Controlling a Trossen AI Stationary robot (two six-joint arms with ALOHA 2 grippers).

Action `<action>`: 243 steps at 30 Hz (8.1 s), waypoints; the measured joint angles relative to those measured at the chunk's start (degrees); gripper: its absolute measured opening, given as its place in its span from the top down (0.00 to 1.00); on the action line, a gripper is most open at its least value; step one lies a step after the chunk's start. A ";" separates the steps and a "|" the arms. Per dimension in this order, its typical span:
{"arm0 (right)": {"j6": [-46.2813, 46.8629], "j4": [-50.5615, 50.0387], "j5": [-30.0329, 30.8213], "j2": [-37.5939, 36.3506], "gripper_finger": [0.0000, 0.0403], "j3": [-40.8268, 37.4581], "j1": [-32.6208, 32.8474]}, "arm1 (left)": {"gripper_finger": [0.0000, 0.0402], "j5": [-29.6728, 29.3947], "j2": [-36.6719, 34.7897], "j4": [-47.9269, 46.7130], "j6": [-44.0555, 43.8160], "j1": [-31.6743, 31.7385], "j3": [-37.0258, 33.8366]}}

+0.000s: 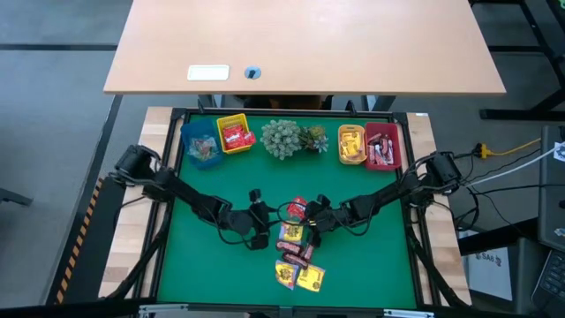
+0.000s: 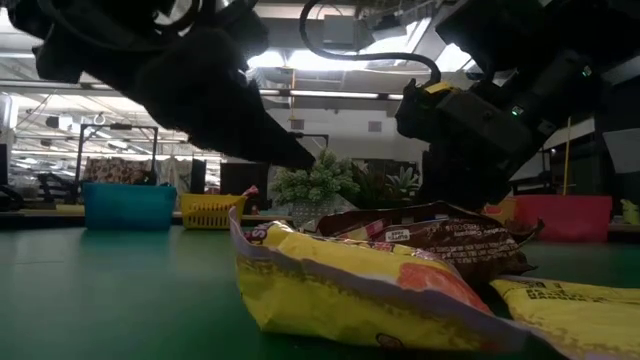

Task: Sort candy
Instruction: Put the blue gummy into the blue bin, then put the red candy into the yellow bin

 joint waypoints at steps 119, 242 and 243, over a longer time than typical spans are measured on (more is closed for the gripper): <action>10.25 -18.57 -21.86 -20.68 0.45 0.07 0.00 | 0.92 -20.69 -30.43 -23.44 -4.52 7.79 -0.04; 19.01 -0.97 16.25 3.71 0.95 0.15 -0.04 | 0.64 -4.65 -42.19 -49.62 -48.84 21.79 -11.41; 18.62 -0.45 16.17 3.59 0.96 0.14 -0.04 | 0.64 -3.62 -42.19 -48.32 -47.51 21.48 -11.41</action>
